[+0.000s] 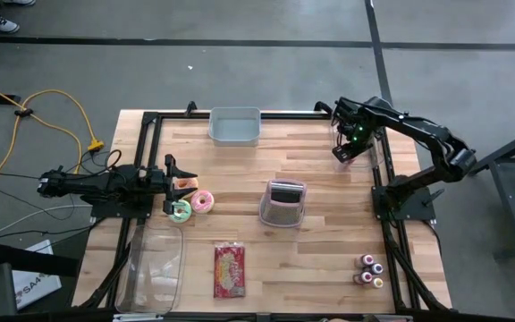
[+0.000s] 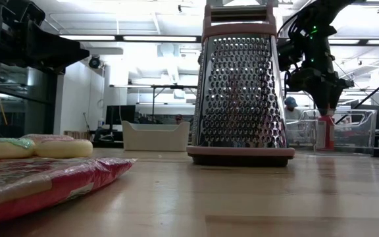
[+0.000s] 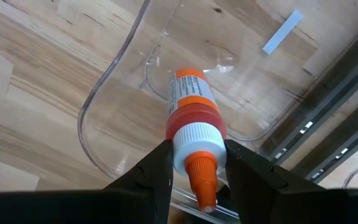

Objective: Pick & Place Food Item
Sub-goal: Put the orange food coloring into the right transparent bin

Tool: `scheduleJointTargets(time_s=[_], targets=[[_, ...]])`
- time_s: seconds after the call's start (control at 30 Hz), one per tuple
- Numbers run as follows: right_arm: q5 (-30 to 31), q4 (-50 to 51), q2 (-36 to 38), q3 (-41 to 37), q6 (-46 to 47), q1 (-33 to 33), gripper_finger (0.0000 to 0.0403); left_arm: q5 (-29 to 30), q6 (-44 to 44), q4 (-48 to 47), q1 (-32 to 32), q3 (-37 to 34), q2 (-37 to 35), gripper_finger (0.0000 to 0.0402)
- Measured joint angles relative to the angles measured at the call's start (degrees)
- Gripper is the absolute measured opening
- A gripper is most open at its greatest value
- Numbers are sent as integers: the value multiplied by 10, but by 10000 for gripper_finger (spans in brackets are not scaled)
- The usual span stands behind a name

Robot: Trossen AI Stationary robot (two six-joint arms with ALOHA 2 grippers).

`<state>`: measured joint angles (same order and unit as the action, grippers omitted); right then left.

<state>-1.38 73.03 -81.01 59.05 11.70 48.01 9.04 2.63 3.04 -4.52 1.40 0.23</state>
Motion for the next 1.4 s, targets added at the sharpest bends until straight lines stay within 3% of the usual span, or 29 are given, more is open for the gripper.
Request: scheduleJointTargets(time_s=[1.4], targets=[[12,-10,-33,0,-15,0,128,0,0,0,0,0,0,188]])
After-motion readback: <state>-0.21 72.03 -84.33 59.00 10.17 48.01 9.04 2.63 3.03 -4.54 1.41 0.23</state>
